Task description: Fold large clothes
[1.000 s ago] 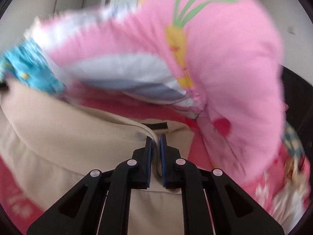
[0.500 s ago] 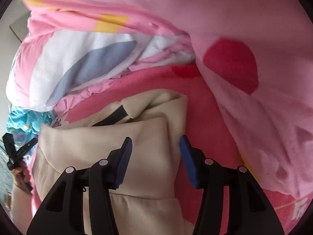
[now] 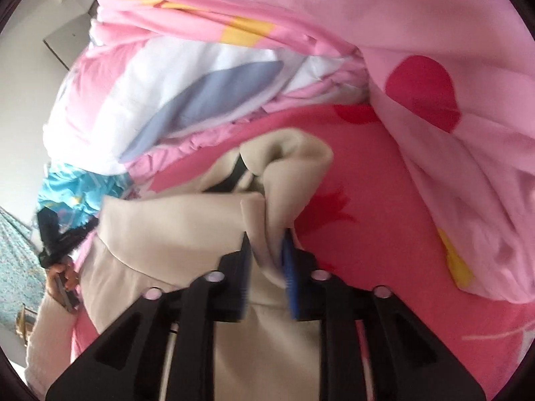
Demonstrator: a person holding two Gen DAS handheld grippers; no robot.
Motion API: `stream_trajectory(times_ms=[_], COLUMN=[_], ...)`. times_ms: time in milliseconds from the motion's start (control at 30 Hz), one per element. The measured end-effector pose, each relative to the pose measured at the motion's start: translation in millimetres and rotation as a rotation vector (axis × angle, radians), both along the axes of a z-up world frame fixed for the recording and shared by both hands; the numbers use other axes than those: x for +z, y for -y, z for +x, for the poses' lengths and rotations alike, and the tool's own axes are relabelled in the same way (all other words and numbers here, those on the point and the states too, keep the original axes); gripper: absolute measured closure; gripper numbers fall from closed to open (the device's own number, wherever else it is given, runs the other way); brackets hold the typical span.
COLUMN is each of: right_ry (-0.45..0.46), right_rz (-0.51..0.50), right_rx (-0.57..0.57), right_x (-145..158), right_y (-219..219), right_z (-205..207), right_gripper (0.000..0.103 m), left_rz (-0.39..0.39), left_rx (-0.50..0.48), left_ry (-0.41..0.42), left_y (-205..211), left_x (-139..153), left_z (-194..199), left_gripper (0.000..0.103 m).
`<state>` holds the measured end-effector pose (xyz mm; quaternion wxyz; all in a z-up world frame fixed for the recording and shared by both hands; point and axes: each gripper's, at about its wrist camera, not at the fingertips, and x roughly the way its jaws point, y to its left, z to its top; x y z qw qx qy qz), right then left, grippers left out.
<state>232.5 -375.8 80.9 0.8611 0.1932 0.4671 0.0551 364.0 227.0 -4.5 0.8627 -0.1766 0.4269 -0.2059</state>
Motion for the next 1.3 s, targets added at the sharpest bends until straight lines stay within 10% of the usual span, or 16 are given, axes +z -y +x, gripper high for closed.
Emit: stream_trajectory(times_ms=[67,200,500,700,967,1133,1233,1300], right_ry=[-0.031,-0.009,0.24,0.191,0.062,0.061,0.085,0.155], right_rz=[-0.03,-0.098,-0.288,-0.339,-0.815,-1.006,-1.006,-1.008], right_rx=[0.005,0.025,-0.043,-0.051,-0.024,-0.026,-0.051,0.021], right_x=[-4,-9,40,56,-26,-10,13,25], right_y=[-2,-12,-40,-35,-89,-99,-90,-99], right_z=[0,-6,-34,19,79,62,32,2], right_gripper=[0.041,0.09,0.093,0.093,0.087,0.062,0.06,0.058], left_rz=[0.016,0.025,0.047,0.038,0.433,0.593,0.588,0.641], left_rx=[-0.002,0.025,0.068,0.224,0.325,0.297,0.044,-0.171], left_ry=[-0.012,0.002,0.169,0.195,0.062,0.139,0.237,0.287], left_y=[5,11,14,12,66,84,101,118], left_x=[1,2,28,40,-21,5,23,22], left_z=[-4,-8,-42,-38,-3,-23,-78,-122], left_gripper=[0.093,0.094,0.099,0.099,0.099,0.09,0.081,0.054])
